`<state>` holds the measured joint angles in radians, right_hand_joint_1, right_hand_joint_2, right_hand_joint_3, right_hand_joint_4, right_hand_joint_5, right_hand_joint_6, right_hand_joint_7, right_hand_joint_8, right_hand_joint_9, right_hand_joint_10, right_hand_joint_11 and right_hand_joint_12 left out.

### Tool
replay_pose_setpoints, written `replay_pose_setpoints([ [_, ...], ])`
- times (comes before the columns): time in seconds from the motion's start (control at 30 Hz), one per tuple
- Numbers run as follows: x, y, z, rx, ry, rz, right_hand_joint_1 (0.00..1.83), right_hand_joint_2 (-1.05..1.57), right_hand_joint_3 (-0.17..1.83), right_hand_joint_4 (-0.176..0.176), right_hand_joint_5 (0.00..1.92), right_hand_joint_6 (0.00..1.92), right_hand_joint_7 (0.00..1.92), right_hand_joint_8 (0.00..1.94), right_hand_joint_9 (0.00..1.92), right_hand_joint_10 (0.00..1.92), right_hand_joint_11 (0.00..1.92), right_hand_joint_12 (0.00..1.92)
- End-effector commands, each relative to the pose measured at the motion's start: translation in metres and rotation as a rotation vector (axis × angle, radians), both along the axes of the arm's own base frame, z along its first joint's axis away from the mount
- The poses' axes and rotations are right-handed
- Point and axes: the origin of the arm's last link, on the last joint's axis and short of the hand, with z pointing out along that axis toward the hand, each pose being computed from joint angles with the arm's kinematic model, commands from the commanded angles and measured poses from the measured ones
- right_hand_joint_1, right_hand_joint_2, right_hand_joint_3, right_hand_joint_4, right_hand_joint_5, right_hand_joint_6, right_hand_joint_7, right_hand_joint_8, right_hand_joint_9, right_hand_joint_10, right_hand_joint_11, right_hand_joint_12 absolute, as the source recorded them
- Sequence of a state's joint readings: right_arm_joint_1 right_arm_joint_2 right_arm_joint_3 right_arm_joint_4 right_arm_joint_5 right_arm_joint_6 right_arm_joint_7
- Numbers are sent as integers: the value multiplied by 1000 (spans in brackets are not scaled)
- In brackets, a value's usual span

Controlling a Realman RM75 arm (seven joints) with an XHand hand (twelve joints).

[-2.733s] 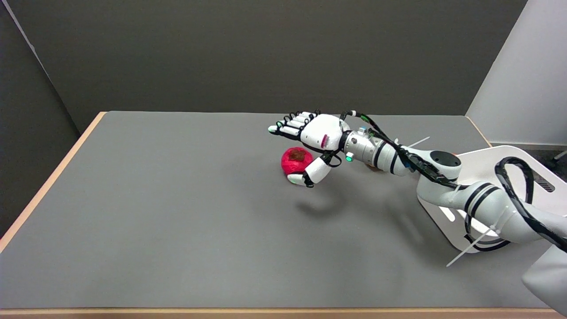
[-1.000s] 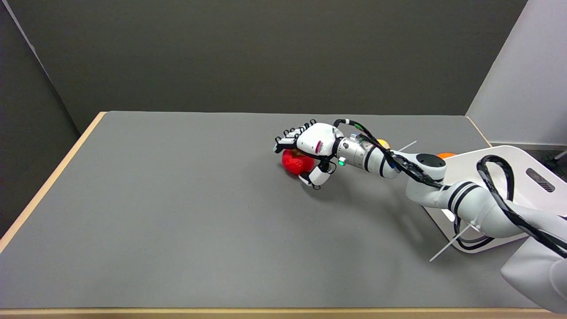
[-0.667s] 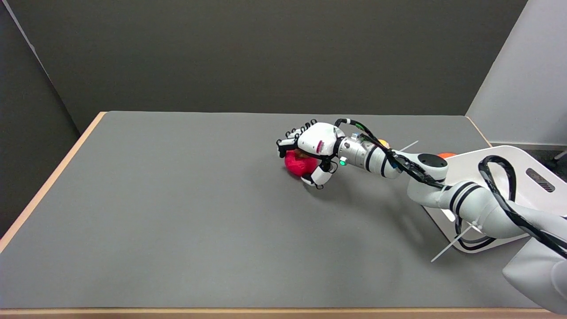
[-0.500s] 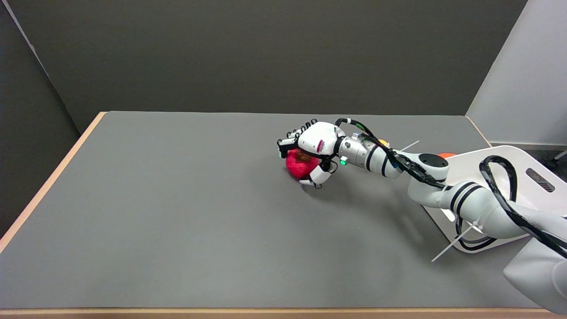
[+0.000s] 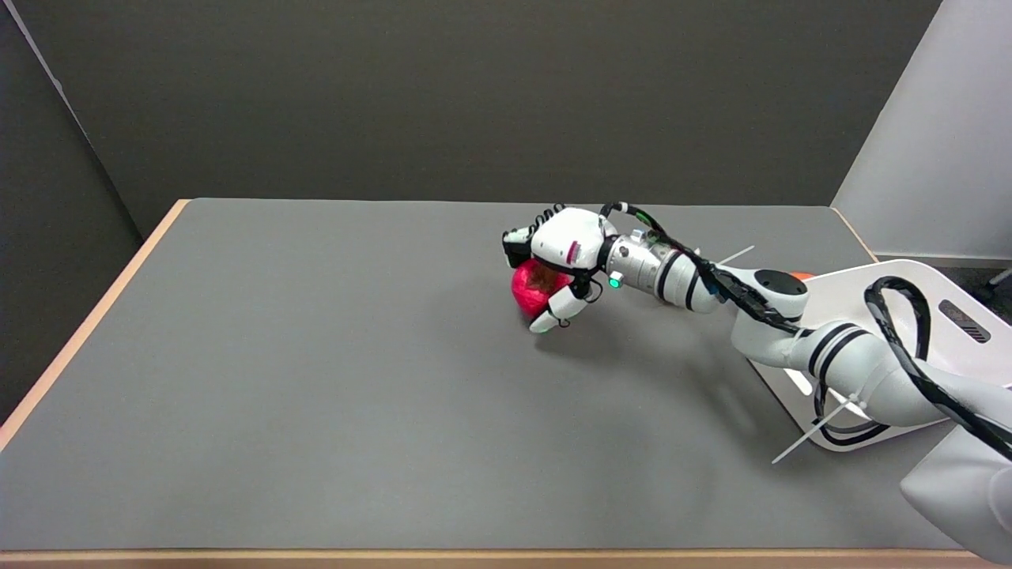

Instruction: Pick up tomato.

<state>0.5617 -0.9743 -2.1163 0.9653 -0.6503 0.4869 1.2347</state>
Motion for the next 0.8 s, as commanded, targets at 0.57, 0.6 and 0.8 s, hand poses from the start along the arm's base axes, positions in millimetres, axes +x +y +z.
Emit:
replay_pose_setpoints([
  [0.57,167,69,100,-241,-67,493,1340,1103,272,-176,574,1681,807,1249,796,1405,768,1565],
  [0.6,168,75,112,-287,-53,491,1341,1097,280,-176,586,1674,822,1237,778,1413,766,1586],
  [0.8,153,106,161,-490,-18,438,1342,1075,318,-176,622,1653,867,1205,725,1438,758,1653],
])
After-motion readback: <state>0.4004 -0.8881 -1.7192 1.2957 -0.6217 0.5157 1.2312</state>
